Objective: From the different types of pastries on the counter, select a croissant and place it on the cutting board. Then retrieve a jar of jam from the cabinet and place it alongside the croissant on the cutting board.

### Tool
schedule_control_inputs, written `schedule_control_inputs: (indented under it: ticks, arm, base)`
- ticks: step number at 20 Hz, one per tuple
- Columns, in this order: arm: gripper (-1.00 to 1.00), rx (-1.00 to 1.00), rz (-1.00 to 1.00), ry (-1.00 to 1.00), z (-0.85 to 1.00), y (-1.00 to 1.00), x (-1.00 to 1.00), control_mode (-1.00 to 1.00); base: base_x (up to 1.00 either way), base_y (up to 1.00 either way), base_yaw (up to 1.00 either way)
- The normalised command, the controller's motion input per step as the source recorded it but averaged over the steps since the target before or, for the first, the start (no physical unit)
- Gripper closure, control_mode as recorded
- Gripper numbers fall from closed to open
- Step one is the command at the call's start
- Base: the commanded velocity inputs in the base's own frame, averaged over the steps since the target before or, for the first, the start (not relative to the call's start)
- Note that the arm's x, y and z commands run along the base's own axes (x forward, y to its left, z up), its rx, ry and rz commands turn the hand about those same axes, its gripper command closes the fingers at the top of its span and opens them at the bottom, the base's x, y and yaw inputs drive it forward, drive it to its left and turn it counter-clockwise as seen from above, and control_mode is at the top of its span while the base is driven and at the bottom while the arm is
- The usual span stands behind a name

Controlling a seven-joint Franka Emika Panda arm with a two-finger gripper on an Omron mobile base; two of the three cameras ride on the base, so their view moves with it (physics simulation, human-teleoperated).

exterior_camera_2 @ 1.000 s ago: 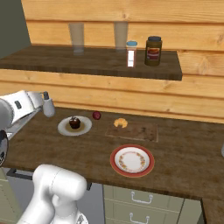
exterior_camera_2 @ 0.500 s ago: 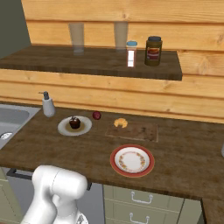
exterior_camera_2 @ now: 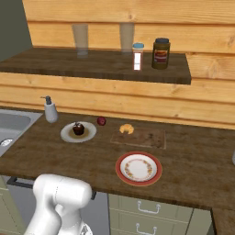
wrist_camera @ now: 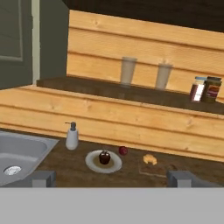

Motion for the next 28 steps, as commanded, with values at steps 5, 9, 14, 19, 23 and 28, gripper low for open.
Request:
schedule_control_inputs:
  ticks: [5,9,14,19,23,28]
  arm:
    - [-1.00,0.00,0.00,-0.09,0.00,-0.01,-0.51,-1.00]
    - [-1.00,0.00,0.00,-0.02,0.00,0.00,0.00,-1.00]
    - [-1.00,0.00,0.00,0.00,0.00,0.00,0.00,1.00]
    - [-1.00,0.00,0.00,0.00,0.00,0.00,0.00,1.00]
    - [-1.00,0.00,0.00,0.00,0.00,0.00,0.00,1.00]
    - [-1.00,0.00,0.00,0.00,0.00,0.00,0.00,1.00]
  base:
    - [0.00,0.00,0.00]
    - [0.00,0.00,0.00]
    - [-0.17,0.00,0.00]
    - [-0.85,0.01,-0.02]
    - [-0.94,0.47,0.00]
    - [-0.73,1.00,0.00]
